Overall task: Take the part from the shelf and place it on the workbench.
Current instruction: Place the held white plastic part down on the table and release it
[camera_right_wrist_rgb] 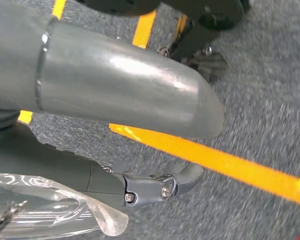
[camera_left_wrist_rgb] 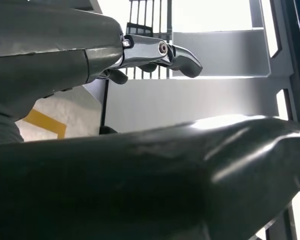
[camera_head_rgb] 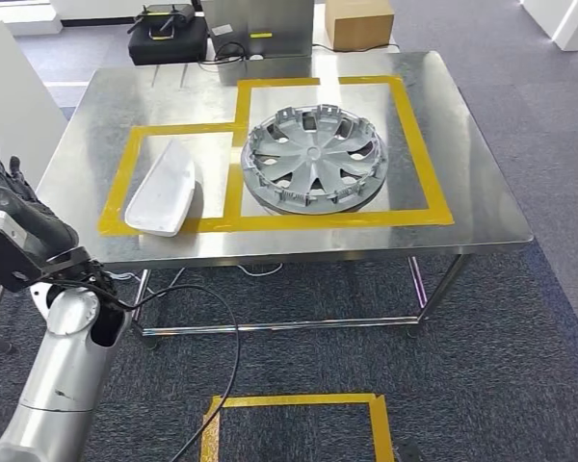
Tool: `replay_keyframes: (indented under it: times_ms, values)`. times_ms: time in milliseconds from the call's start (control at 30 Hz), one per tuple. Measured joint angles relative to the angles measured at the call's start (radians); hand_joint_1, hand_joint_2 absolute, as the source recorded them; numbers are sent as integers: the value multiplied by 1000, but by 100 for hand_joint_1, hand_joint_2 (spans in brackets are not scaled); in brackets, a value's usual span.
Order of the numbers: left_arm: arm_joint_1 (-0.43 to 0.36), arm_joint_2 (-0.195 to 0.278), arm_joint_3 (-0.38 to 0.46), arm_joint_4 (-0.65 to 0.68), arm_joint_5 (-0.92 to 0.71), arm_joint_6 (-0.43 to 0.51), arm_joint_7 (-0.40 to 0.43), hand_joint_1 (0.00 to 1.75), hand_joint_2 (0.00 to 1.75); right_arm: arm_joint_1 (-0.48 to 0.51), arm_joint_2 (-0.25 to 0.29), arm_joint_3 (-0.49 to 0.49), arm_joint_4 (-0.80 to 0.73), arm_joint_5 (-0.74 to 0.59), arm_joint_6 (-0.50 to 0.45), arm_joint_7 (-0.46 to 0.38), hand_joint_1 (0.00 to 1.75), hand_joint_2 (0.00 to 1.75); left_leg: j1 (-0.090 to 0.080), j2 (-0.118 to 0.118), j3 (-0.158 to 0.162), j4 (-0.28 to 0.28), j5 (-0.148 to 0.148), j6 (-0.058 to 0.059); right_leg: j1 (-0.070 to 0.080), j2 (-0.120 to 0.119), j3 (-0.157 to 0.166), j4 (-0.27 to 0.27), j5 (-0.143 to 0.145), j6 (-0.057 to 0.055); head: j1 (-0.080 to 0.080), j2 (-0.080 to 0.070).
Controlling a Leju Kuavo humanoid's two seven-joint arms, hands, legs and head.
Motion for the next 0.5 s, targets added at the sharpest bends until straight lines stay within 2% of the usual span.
replay_keyframes:
  times_ms: [33, 67, 100, 167, 200, 233, 267, 333, 367, 400, 433, 500]
  values:
    - [5, 2, 5, -1, 0, 0, -1, 0, 0, 0, 0, 0, 0, 0, 0, 0, 0, 0, 0, 0, -7, 44, -20, 0, 2, 0, -8, 0, 6, -1, 0, 0]
    - [9, 4, 10, -1, 0, 0, -1, 0, 0, 0, 0, 0, 0, 0, 0, 1, 0, 0, 0, 0, 3, 52, -19, 2, 4, -1, -15, 1, 11, -1, 0, 0]
    - [13, 5, 14, -3, 0, 0, -1, 0, 0, 1, 0, 0, 0, 0, 0, 2, 0, 0, -1, 0, 32, 19, -1, 6, 6, -1, -20, 1, 16, -1, 0, 0]
    - [14, 7, 21, -9, -3, 0, -1, 0, 0, 1, 1, 0, 1, 0, 1, 2, 0, 0, -6, 0, 123, -121, 47, 24, 10, -1, -28, 1, 24, 0, 0, 0]
    - [14, 8, 23, -13, -6, 0, -1, 0, 0, 1, 2, 0, 1, 0, 1, 2, 0, 0, -10, 0, 162, -187, 61, 31, 12, -1, -30, 1, 28, 3, 1, 0]
    - [13, 8, 24, -16, -10, 0, -1, 0, 0, 0, 3, 0, 1, 0, 0, 1, 0, 0, -13, 0, 187, -230, 68, 38, 12, -2, -32, 1, 33, 7, 1, 0]
    - [12, 9, 25, -18, -14, 0, -1, 0, 0, -1, 3, 0, 1, 0, 0, -1, 0, 0, -16, 0, 196, -250, 67, 41, 11, -2, -35, 0, 39, 12, 1, 0]
    - [11, 10, 28, -20, -18, 0, -1, 0, 0, -2, 3, 0, 1, 0, 0, -5, 0, 0, -16, 1, 193, -260, 80, 45, 9, -2, -39, -1, 45, 25, 1, 0]
    - [9, 10, 29, -21, -19, 0, -1, 0, 0, -2, 2, 0, 1, 0, 0, -6, 0, 0, -14, 3, 191, -266, 88, 50, 9, -1, -47, 7, 35, 30, 1, 0]
    - [8, 10, 30, -22, -21, 0, -1, 0, 0, -1, 2, 0, 1, -1, -1, -8, 0, 0, -11, 5, 186, -272, 98, 57, 9, 0, -60, 32, 11, 35, 3, 0]
    - [6, 10, 30, -23, -23, 0, 0, 0, 0, -1, 1, 0, 1, -1, -1, -9, 0, 0, -9, 7, 179, -277, 107, 61, 9, 0, -80, 76, -25, 38, 5, 0]
    - [5, 10, 31, -25, -28, 0, 1, 0, 0, -2, 1, 0, 1, -1, -2, -10, 0, 0, -9, 7, 159, -277, 120, 65, 7, 0, -126, 205, -101, 45, 8, 0]
